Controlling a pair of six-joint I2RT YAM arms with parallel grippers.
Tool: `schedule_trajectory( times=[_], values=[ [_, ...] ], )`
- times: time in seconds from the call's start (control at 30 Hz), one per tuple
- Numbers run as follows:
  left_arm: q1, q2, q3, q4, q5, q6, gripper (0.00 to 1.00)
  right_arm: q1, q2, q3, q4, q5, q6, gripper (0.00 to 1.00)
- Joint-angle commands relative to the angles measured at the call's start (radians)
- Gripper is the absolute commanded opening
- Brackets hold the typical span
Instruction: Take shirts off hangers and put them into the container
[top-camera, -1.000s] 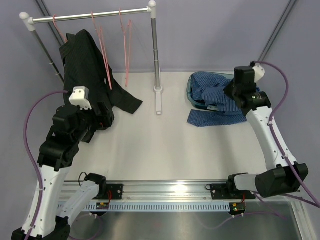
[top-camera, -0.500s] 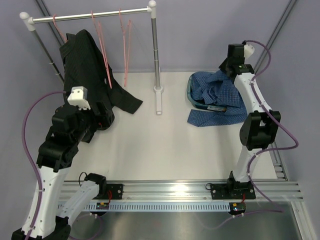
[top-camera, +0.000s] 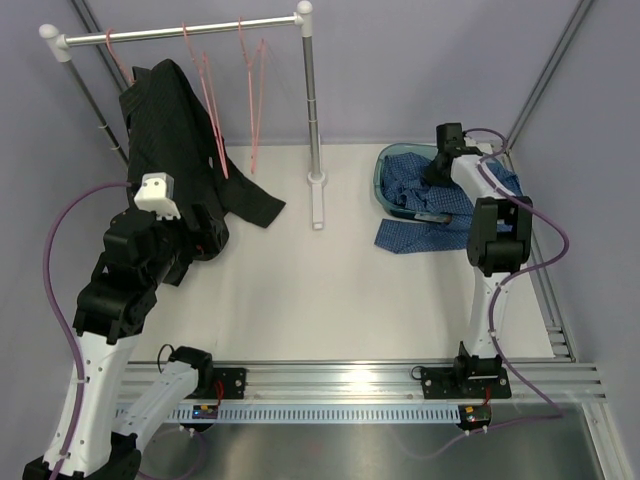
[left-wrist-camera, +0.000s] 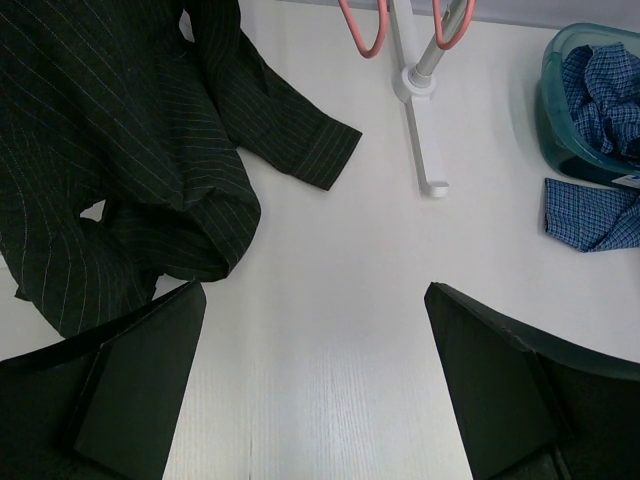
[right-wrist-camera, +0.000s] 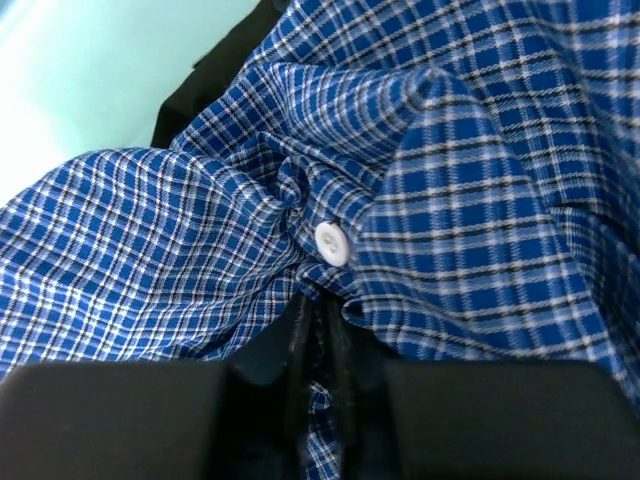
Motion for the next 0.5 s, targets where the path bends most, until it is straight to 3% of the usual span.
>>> schedule_trajectory(
  times=[0.0,0.07,0.23,0.33,0.47],
  values=[
    [-0.003,0.01,0.046,0.013,-0.01,0.014,0.99,-0.009,-0.104,0.047,-0.088,0.027,-0.055,0.3],
    [-0.003,0.01,0.046,0.016,-0.006,0.014,0.99,-0.009,-0.146,0.084,-0.102,0.062,-0.075,0.37],
    [-0.003,0.002,0.041,0.024,0.008,0.011,0.99,-0.023,-0.317,0.076,-0.096,0.093,-0.083,0.69],
    [-0.003,-0.005,0.035,0.025,0.017,0.01,0.99,-0.079,-0.42,-0.039,-0.074,0.059,-0.013,0.74],
    [-0.003,-0.016,0.031,0.028,0.03,0.013,0.99,-0.176,-0.561,-0.345,0.005,-0.023,0.098,0.74]
  ],
)
